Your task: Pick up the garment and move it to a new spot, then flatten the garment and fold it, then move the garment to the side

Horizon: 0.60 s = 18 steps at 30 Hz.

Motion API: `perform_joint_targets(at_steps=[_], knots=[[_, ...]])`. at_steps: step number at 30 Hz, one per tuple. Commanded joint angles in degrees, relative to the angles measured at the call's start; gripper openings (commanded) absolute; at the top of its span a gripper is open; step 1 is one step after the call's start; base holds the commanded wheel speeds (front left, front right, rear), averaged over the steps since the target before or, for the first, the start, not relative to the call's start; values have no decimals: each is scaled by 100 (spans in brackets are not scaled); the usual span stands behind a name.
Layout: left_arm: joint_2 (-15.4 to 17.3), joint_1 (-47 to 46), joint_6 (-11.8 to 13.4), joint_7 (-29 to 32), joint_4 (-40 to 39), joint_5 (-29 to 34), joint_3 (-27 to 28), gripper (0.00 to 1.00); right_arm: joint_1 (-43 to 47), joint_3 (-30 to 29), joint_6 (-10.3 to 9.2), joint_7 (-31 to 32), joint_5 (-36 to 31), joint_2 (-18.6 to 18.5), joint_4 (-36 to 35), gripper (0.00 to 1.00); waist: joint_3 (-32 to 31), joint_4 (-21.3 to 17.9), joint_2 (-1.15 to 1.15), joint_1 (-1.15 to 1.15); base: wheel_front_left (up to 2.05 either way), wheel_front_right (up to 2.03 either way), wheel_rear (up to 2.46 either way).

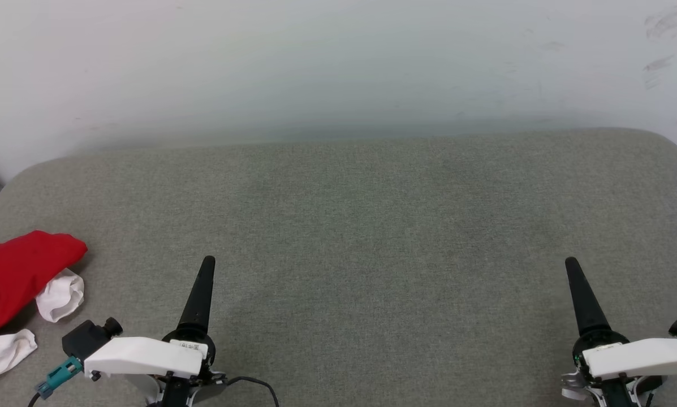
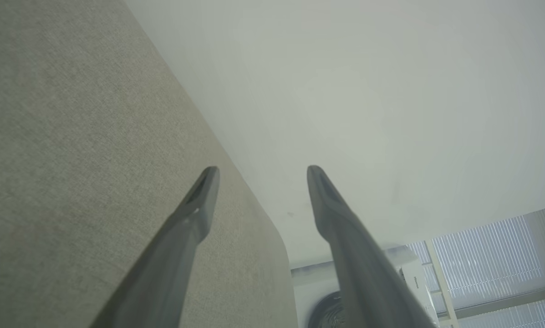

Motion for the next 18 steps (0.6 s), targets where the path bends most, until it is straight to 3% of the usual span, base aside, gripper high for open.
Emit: perform_joint_targets(at_steps=[1, 18], knots=[[32, -34, -3, -63, -179, 296, -19, 100, -63, 36, 1, -60, -333, -59, -142, 100, -2, 2, 0, 0, 0, 0, 0], [127, 108, 6, -409, -508, 2723, -49, 100, 4, 96, 1, -99, -2640, -71, -639, 100, -18, 1, 0, 0, 0, 0, 0]])
